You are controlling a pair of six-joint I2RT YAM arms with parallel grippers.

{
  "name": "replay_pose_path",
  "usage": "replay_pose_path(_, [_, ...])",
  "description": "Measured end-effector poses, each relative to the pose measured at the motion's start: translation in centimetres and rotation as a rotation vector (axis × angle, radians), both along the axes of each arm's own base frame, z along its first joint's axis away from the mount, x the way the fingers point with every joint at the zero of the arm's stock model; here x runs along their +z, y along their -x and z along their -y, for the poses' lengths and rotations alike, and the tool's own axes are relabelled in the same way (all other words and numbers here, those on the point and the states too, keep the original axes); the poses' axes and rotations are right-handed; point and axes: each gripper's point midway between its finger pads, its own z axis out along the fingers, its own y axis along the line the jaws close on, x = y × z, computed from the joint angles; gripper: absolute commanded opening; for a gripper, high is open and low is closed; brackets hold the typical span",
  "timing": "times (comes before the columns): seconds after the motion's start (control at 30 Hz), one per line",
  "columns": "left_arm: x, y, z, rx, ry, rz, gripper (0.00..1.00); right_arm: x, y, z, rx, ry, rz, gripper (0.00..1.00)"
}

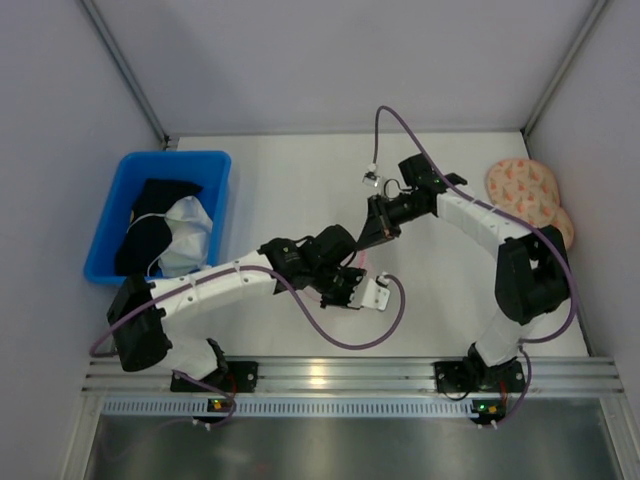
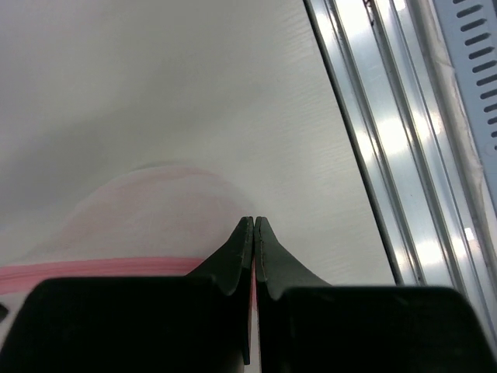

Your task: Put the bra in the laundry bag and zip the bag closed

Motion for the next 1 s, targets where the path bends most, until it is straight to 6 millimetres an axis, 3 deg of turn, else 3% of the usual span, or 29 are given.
replay_pose_path(0.2, [-1.0, 0.9, -1.3, 0.008, -0.030, -0.035, 0.00, -0.4, -1.3, -0.3, 0.011, 0.014, 0.025, 0.02])
replay_pose_path(0.23, [-1.0, 0.9, -1.4, 0.016, -0.031, -0.037, 0.00, -0.4, -1.4, -0.3, 0.010, 0.017, 0.023, 0.09])
replay_pose_path(0.27, [-1.0, 0.8, -1.4, 0.028, -0.036, -0.039, 0.00, -0.5, -1.4, -0.3, 0.009, 0.021, 0.020, 0.26])
replay_pose_path(0.33, [-0.9, 0.5, -1.1, 0.065, -0.048, -0.057, 0.00, -0.4, -1.6, -0.3, 0.003, 0.030, 0.022, 0.38])
replay_pose_path(0.37, [-0.8, 0.4, -1.0, 0.076, -0.054, -0.068, 0.00, -0.3, -1.9, -0.2, -0.001, 0.032, 0.034, 0.51])
replay_pose_path(0.47, [-0.6, -0.4, -0.2, 0.120, -0.053, -0.094, 0.00, 0.2, -2.7, 0.4, -0.024, 0.045, 0.072, 0.64])
replay_pose_path(0.63, [0.6, -2.1, 0.7, 0.170, -0.027, -0.098, 0.00, 1.5, -3.4, 3.1, -0.094, 0.091, 0.124, 0.64])
replay_pose_path(0.77, [1.8, -3.5, 2.0, 0.187, 0.006, -0.085, 0.00, 2.5, -2.6, 4.2, -0.120, 0.094, 0.140, 0.67])
replay_pose_path(1.0, [2.0, -4.8, 3.3, 0.199, 0.022, -0.078, 0.00, 0.0, 1.1, 3.6, -0.084, 0.086, -0.016, 0.62])
